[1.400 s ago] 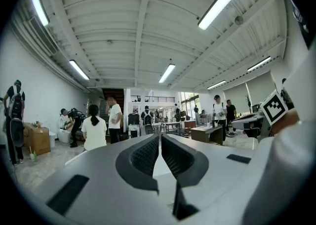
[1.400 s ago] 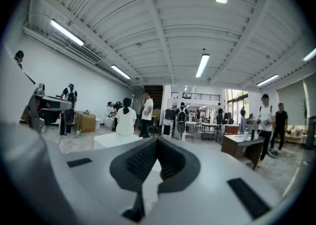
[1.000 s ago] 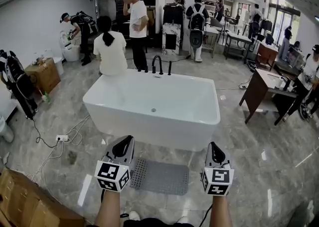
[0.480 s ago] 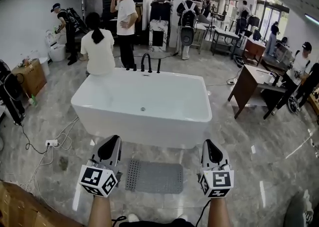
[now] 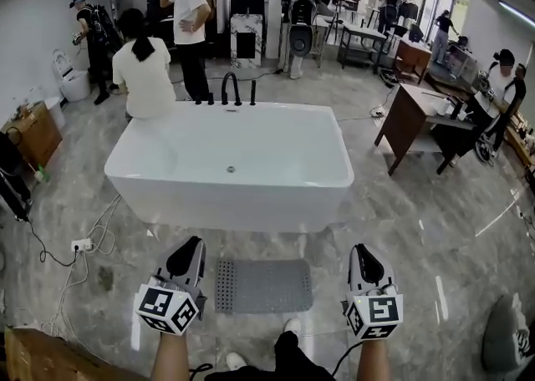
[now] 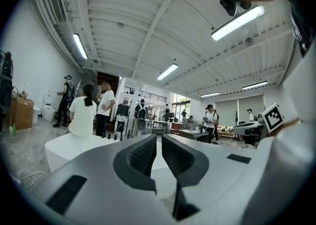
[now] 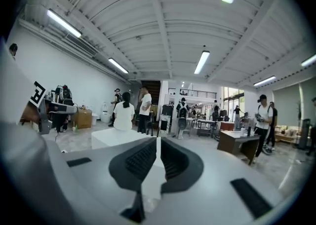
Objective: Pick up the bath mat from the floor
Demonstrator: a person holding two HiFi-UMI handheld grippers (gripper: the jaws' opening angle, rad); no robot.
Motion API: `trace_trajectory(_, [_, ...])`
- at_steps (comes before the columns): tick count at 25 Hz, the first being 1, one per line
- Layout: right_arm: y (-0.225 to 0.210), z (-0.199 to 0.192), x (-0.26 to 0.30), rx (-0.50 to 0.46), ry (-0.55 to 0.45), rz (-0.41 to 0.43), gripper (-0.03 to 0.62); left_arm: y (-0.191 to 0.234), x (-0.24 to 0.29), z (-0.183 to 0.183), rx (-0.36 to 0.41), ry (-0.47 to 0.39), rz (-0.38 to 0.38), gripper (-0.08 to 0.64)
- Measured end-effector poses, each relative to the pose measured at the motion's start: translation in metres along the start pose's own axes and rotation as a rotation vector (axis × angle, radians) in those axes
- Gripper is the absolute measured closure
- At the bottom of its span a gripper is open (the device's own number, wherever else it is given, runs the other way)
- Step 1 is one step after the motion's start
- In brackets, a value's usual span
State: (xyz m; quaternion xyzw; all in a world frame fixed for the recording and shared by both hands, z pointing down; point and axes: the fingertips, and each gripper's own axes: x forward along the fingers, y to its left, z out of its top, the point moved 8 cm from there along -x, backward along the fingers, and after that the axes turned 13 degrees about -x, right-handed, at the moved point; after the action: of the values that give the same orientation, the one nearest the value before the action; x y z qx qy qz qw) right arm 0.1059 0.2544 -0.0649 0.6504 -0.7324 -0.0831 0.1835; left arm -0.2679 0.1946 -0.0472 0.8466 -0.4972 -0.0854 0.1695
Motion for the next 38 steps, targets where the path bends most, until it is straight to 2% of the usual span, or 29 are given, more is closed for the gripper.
trace_trajectory(5, [-0.035,-0.029,0.049,0.036,0.015,0.012,0.568,-0.004,0.049,-0.013,0.045,0.057,0.020,0.534])
trace_trajectory(9, [-0.064,-0.062,0.097,0.054,0.044,0.058,0.555,-0.005,0.085,-0.027,0.070,0.109,0.095,0.527])
trace_trajectory(12, [-0.071,-0.089,0.129,0.070,0.087,0.123,0.509,0.001,0.102,-0.047,0.036,0.155,0.157,0.432])
trace_trajectory(16, [-0.066,-0.127,0.157,0.068,0.179,0.196,0.441,0.022,0.110,-0.087,0.003,0.248,0.229,0.393])
trace_trajectory(21, [-0.044,-0.187,0.184,0.067,0.341,0.268,0.383,0.066,0.115,-0.137,-0.029,0.361,0.304,0.331])
trace_trajectory(29, [0.006,-0.336,0.208,0.146,0.632,0.336,0.359,0.164,0.119,-0.265,-0.088,0.546,0.381,0.307])
trace_trajectory(38, [0.082,-0.556,0.239,0.222,0.832,0.395,0.322,0.274,0.112,-0.482,-0.145,0.686,0.464,0.285])
